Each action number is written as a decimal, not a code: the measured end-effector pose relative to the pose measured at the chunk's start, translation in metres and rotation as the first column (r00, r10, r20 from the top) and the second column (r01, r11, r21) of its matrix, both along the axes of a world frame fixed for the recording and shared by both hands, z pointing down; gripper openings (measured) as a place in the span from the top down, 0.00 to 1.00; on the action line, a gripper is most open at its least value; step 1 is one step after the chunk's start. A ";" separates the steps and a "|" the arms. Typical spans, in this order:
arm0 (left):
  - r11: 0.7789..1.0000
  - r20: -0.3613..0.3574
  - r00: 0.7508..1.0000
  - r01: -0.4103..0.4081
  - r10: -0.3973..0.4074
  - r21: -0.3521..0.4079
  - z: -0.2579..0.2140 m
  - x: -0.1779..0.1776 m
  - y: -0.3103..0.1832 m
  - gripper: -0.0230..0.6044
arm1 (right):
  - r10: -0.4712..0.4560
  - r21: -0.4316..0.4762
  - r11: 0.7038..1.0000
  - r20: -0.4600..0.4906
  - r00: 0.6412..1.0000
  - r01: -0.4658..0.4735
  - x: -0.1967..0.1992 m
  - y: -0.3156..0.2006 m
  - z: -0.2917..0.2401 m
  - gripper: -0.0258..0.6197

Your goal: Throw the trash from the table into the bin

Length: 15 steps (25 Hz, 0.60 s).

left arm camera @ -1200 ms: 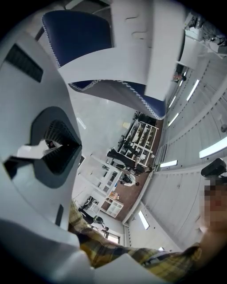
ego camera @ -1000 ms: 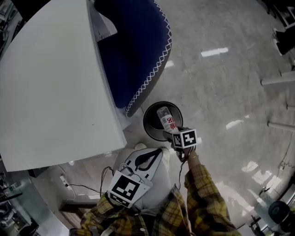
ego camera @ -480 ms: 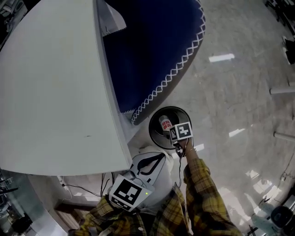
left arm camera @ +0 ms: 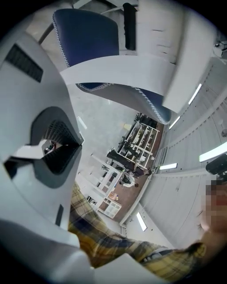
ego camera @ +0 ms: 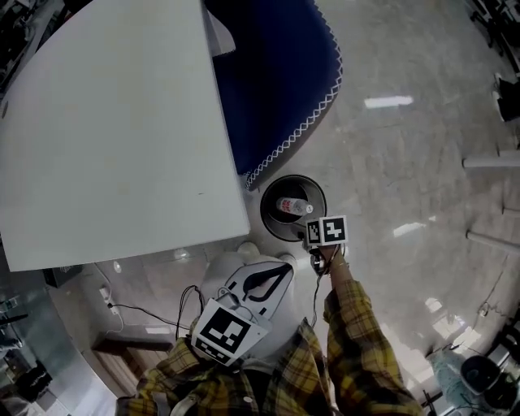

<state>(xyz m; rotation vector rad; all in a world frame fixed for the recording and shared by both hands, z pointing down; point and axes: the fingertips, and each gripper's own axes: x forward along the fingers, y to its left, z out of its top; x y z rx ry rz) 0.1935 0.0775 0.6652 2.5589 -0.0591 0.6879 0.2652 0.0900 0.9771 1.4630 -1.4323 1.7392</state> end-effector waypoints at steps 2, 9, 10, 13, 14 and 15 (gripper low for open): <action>1.000 -0.001 1.000 0.003 -0.003 -0.002 -0.028 0.001 0.003 0.95 | 0.031 0.020 0.999 0.010 0.999 -0.031 0.002 0.004 -0.035 0.47; 0.999 -0.012 0.999 0.044 -0.044 -0.007 -0.130 -0.009 -0.004 0.95 | 0.082 0.103 0.991 0.015 0.996 -0.083 0.004 0.003 -0.172 0.59; 0.999 -0.017 0.999 0.049 -0.049 -0.006 -0.143 -0.010 -0.006 0.95 | 0.087 0.119 0.989 0.010 0.996 -0.088 0.004 0.002 -0.192 0.63; 0.998 -0.043 0.997 0.062 -0.061 0.011 -0.184 -0.013 -0.012 0.95 | 0.112 0.179 0.978 -0.042 0.993 -0.102 0.011 -0.004 -0.251 0.83; 0.997 -0.056 0.996 0.070 -0.069 0.015 -0.196 -0.014 -0.013 0.95 | 0.115 0.204 0.974 -0.062 0.991 -0.101 0.013 -0.005 -0.271 0.90; 0.996 -0.071 0.994 0.082 -0.080 0.018 -0.209 -0.015 -0.013 0.95 | 0.115 0.232 0.968 -0.076 0.990 -0.095 0.015 -0.005 -0.292 0.91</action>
